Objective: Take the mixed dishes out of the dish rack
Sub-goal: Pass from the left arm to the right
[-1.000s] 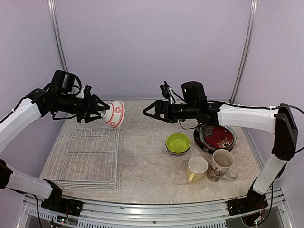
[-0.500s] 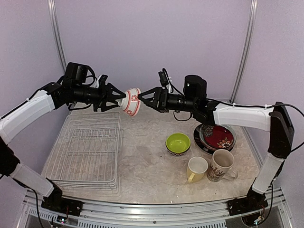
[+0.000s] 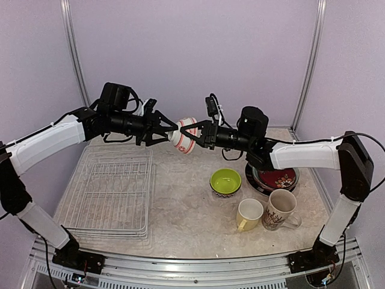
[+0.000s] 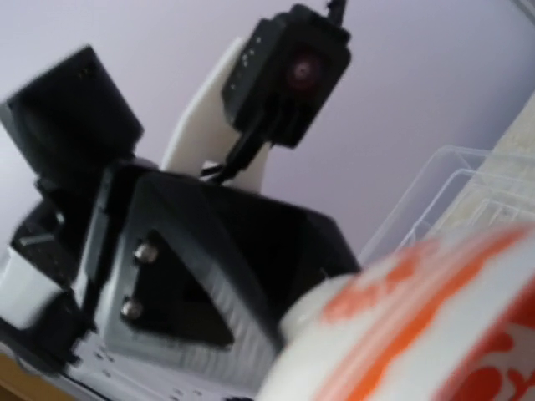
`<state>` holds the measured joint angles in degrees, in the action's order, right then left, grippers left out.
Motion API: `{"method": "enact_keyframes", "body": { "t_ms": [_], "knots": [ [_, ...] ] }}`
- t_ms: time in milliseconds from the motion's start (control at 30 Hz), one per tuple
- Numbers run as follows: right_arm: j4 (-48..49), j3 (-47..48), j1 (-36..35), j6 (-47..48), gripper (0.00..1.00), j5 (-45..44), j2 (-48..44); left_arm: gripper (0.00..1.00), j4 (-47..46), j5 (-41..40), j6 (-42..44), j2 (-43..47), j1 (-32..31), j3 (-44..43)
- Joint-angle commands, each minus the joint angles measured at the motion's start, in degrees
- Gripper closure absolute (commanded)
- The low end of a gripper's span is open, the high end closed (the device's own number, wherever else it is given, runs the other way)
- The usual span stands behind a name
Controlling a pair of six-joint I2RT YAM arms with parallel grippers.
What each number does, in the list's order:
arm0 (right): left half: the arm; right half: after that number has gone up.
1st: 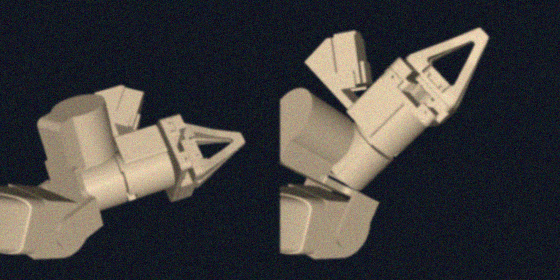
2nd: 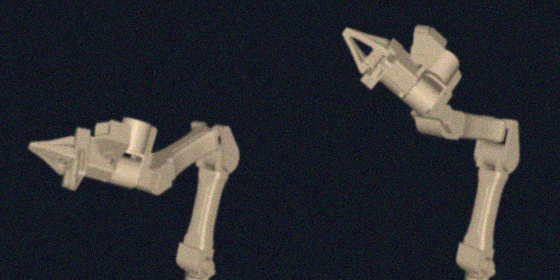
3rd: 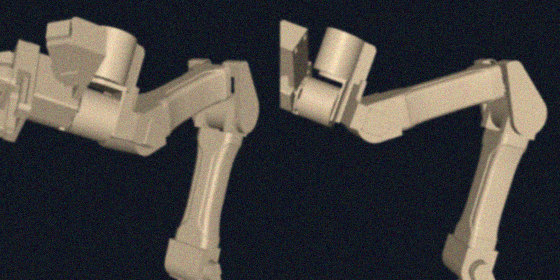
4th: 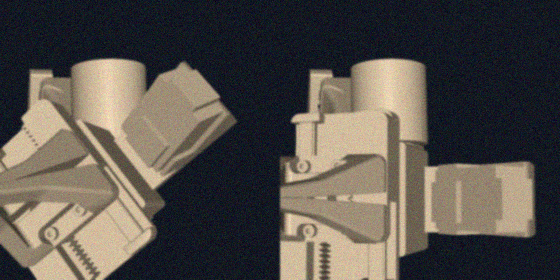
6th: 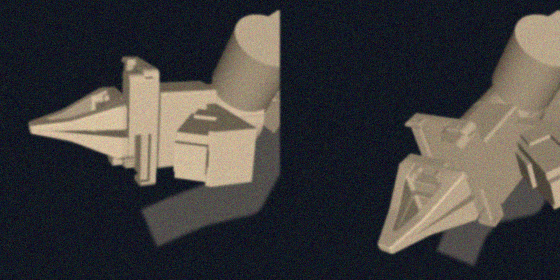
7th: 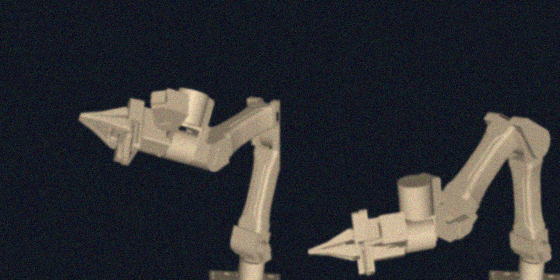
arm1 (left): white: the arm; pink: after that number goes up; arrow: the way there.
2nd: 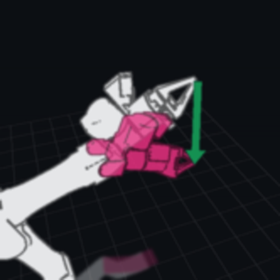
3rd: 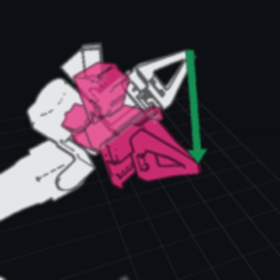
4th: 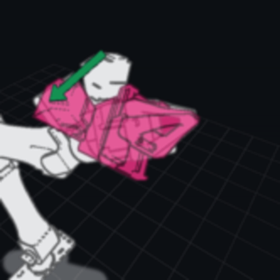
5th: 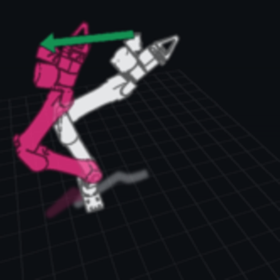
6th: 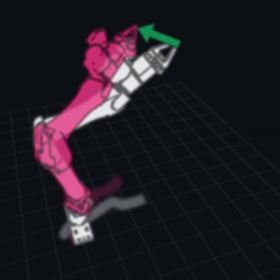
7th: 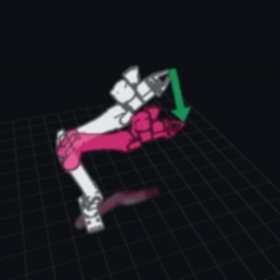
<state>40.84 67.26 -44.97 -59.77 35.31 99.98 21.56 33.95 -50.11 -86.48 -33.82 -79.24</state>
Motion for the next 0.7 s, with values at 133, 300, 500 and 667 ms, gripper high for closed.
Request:
{"method": "enact_keyframes", "body": {
  "t_ms": [133, 300, 500, 667],
  "knots": [
    [0.82, -5.98, 2.02, 1.84, 1.0, -2.03, -6.24, 0.62, -2.07, 2.19, 3.27, -0.26, 0.49, -1.78],
    [-10.51, -8.66, 4.05, 7.36, 1.0, -6.09, -10.79, 0.14, -2.97, 1.03, 7.17, 6.25, 2.64, 4.21],
    [-31.33, -6.62, 4.9, 17.93, 1.0, -14.55, -13.34, 0.01, -1.45, 0.12, 7.9, 13.08, 7.63, 8.29],
    [-54.14, 2.0, 4.81, 25.77, 1.0, -26.26, -10.82, 0.01, -1.67, -0.36, 6.79, 14.64, 9.84, 9.9]
  ]
}}
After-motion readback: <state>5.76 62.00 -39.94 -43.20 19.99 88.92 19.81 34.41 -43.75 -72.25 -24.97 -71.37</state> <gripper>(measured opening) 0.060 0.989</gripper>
